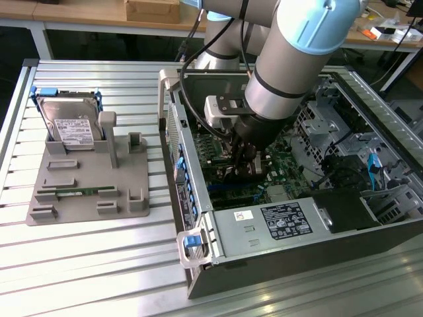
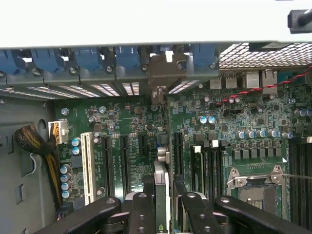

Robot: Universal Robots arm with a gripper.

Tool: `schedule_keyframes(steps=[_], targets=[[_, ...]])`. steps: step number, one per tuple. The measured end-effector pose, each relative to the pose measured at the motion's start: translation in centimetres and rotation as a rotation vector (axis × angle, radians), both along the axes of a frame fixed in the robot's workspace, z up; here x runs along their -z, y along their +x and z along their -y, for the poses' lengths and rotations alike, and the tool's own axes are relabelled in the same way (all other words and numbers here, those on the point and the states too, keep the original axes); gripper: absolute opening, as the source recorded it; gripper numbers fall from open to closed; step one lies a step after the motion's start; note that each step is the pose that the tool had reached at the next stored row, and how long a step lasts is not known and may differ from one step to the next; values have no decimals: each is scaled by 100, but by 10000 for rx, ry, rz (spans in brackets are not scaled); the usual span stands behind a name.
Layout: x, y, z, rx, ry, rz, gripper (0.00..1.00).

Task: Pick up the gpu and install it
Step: 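Insert the gpu into the slot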

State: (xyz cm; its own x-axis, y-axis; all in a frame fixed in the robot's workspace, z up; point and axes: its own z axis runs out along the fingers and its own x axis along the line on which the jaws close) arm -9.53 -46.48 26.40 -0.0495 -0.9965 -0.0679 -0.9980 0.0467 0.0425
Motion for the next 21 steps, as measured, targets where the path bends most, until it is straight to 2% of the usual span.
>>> schedule_keyframes(steps=[6, 12, 18, 19, 21], targets=[[2, 0, 0, 0, -25, -1, 27], [7, 0, 0, 0, -22, 1, 27], [-29, 1, -1, 0, -24, 2, 27], [-31, 0, -1, 1, -69, 0, 27], [-32, 0, -1, 1, -258, 0, 27]])
